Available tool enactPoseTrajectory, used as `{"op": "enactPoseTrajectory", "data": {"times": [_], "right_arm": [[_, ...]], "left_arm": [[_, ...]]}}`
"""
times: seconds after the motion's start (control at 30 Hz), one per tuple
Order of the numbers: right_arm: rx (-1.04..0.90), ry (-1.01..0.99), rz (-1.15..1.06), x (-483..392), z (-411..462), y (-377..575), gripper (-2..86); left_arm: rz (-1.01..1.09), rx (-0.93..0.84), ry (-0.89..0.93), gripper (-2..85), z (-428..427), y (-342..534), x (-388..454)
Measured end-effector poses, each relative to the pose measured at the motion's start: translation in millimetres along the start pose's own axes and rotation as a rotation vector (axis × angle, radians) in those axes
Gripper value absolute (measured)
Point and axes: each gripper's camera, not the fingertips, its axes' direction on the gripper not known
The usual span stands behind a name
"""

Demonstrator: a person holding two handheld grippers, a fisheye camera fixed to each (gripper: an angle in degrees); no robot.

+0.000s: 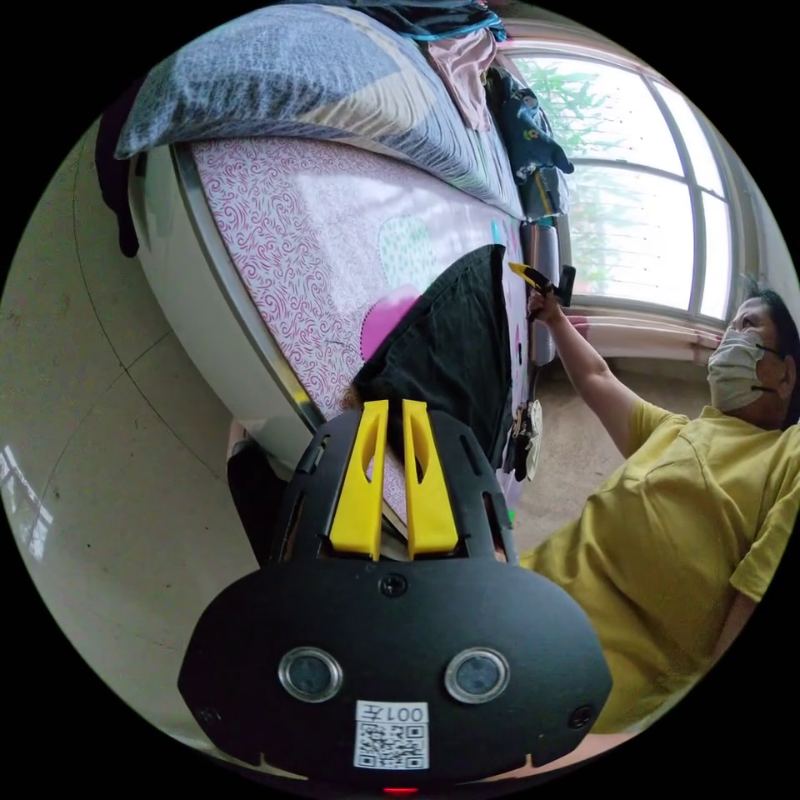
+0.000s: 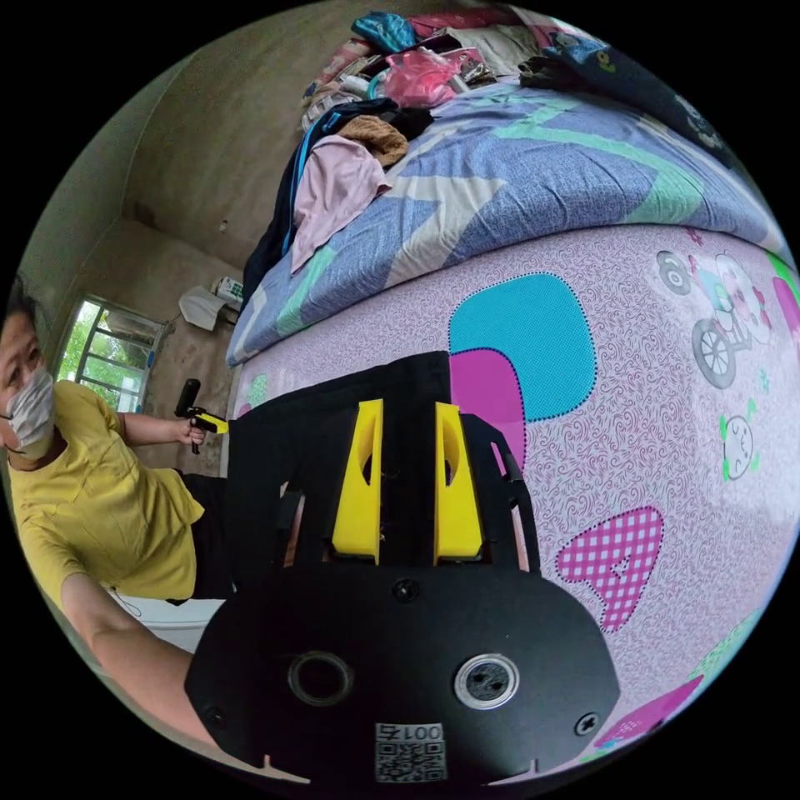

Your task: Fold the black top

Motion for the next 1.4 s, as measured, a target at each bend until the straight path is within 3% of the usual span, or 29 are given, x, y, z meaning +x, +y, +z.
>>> {"op": "enactPoseTrajectory", "data": {"times": [0.6,1.0,1.4], "right_arm": [[-0.040,-0.237,0.045,52,4,-83,9.6],[-0.046,-0.265,0.059,55,-6,-103,9.4],[-0.059,-0.267,0.060,48,-16,-109,8.8]], "left_arm": [[0.012,0.027,-0.012,-0.2,24,-4,-25],[0.037,0.066,-0.020,0.5,36,5,-18],[-0.022,0.212,-0.116,4.9,13,24,5]]}}
